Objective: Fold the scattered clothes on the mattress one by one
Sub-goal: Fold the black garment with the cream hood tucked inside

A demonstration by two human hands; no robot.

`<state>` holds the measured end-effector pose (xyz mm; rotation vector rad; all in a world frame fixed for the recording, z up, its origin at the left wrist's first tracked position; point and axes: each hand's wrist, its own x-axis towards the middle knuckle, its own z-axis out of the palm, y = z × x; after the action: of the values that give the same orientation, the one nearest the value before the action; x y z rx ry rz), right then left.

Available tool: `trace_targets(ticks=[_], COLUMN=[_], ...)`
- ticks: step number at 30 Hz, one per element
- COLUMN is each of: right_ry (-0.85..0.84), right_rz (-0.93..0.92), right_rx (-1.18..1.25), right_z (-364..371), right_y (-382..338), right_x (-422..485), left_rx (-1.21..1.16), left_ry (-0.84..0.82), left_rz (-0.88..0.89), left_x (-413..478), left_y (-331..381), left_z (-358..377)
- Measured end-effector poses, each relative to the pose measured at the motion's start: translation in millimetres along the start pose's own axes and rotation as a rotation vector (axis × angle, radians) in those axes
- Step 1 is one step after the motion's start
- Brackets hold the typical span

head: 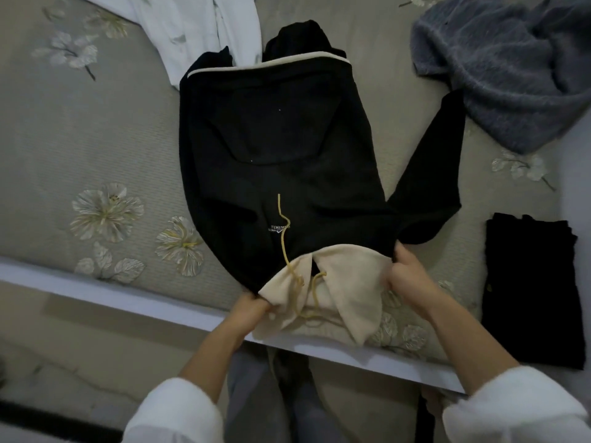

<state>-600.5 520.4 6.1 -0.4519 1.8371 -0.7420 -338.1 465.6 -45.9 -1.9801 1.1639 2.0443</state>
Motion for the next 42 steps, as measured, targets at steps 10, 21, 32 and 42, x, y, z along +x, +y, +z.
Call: trace_targets(ticks=[10, 21, 32, 42], right_ry=[-0.084, -0.291, -0.067, -0.06], right_rz=[0.016, 0.518, 0.373, 0.079], right_rx=[-0.34, -0.218, 0.657, 0.979], right_z=[-5.0, -13.8, -1.4, 27.0], right_y=[11.2, 57.3, -18.6, -39.8], right_x=[-16.3, -48.4, -8.5, 20.7], left_rx=[0.403, 0.131, -1.042, -1.338], left_ry=[-0.037, -0.638, -0.35, -0.214], left_rz=[0.264, -0.363, -0.053, 0.283], left_x=[-25.3, -62.0, -52.8, -28.5], left_y=[-2.2, -28.1, 64.8, 103.3], left_z=[-8.1, -28.5, -25.5, -53.3])
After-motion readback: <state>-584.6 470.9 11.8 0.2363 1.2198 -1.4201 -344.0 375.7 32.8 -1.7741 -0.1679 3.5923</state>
